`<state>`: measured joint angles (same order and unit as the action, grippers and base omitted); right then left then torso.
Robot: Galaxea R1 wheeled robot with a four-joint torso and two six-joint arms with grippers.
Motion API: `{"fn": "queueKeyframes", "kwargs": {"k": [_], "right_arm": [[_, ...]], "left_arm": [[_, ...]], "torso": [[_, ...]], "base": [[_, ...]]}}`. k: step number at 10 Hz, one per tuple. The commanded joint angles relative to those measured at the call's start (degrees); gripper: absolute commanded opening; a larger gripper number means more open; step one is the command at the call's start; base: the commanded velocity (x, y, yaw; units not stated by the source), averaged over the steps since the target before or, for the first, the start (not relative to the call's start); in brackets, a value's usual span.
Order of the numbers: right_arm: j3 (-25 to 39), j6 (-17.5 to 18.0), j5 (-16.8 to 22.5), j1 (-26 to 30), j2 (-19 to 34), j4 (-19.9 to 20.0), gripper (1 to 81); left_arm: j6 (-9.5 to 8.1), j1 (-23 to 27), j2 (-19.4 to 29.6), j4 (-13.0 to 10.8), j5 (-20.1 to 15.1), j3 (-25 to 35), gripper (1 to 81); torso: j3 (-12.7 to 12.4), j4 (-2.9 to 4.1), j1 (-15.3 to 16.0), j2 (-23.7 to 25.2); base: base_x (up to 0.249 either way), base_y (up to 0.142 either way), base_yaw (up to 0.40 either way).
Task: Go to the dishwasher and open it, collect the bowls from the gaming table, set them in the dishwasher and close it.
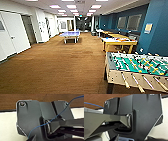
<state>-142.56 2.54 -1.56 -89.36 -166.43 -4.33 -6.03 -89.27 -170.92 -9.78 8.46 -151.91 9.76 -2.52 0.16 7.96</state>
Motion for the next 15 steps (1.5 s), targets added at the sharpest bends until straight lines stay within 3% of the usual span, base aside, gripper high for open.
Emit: {"fn": "queueKeyframes", "kwargs": {"k": [1, 15], "right_arm": [[0.4, -0.3, 3.0, 2.6, 0.2, -0.3, 81.1], [-1.7, -0.3, 3.1, 2.9, -1.1, -0.2, 81.1]], "left_arm": [[0.06, 2.3, 0.2, 0.2, -2.7, 0.1, 81.1], [0.15, 2.2, 0.0, 0.2, -2.7, 0.1, 81.1]], "torso": [[0.0, 0.00, 0.0, 0.0], [0.0, 0.00, -0.1, 0.0]], "base": [[0.208, 0.000, 0.000], [0.215, 0.000, 0.000]]}}
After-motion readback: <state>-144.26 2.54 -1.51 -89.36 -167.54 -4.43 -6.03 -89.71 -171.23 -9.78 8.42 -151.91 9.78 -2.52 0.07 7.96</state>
